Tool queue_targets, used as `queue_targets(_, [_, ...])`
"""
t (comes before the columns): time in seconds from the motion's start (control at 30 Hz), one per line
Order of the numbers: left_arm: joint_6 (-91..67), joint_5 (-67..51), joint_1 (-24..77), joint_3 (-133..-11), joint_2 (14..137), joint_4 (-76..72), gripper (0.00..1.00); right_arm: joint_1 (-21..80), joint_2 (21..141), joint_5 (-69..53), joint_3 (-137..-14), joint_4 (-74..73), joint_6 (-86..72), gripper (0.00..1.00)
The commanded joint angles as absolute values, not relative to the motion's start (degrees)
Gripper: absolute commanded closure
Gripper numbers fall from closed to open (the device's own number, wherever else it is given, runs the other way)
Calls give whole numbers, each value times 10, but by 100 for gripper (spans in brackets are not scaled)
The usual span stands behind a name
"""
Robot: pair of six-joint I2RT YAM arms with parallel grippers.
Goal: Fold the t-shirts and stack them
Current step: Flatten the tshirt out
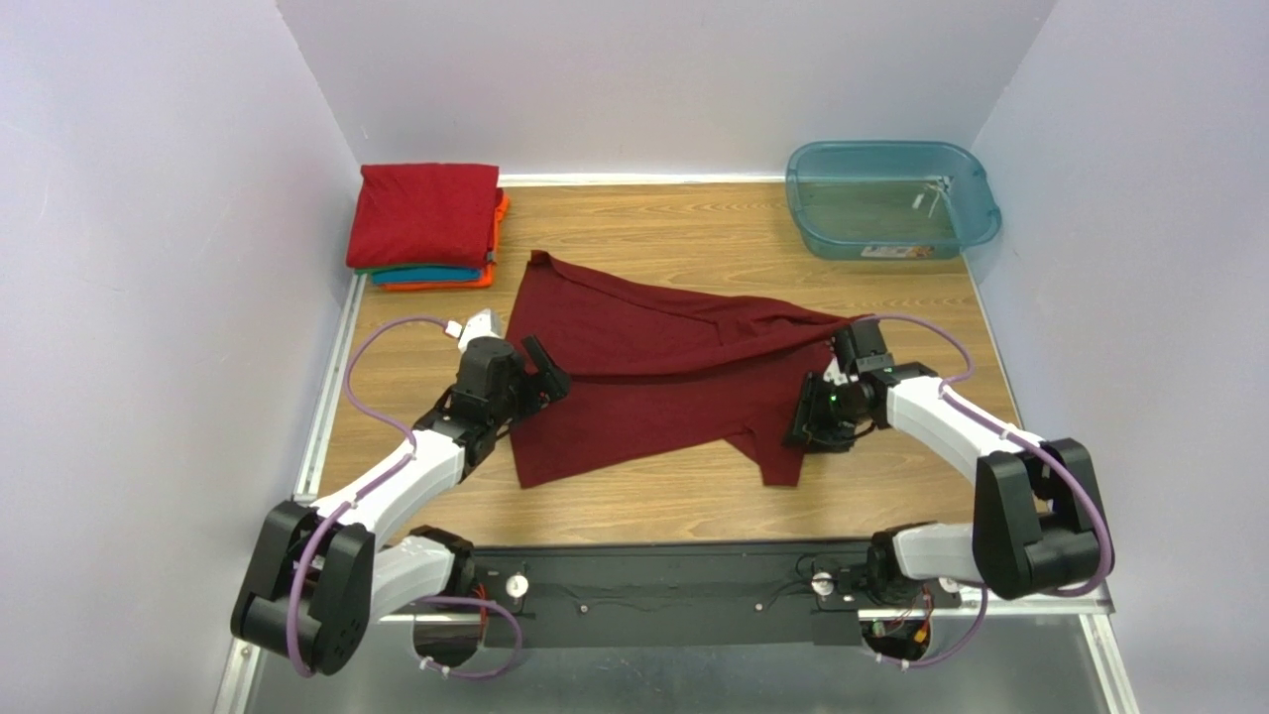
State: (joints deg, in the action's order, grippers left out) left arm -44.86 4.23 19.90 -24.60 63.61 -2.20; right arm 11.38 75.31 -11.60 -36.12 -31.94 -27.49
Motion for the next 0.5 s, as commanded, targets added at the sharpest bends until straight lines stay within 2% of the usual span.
queue_targets(0.0, [-458,48,201,-241,621,-17,2,133,782,-133,-349,-253,-286,60])
queue_targets(0.17, [-454,57,201,-240,618,-14,2,136,768,-109,-352,-252,-287,85])
queue_targets(0.27, [-450,58,201,-244,623,-14,2,146,742,-106,-369,-304,-294,95])
queue_targets(0.37, [-447,60,201,-248,628,-15,2,170,719,-50,-417,-372,-306,97])
queue_targets(0.47, [-442,63,201,-250,629,-17,2,237,715,-13,-472,-468,-325,97])
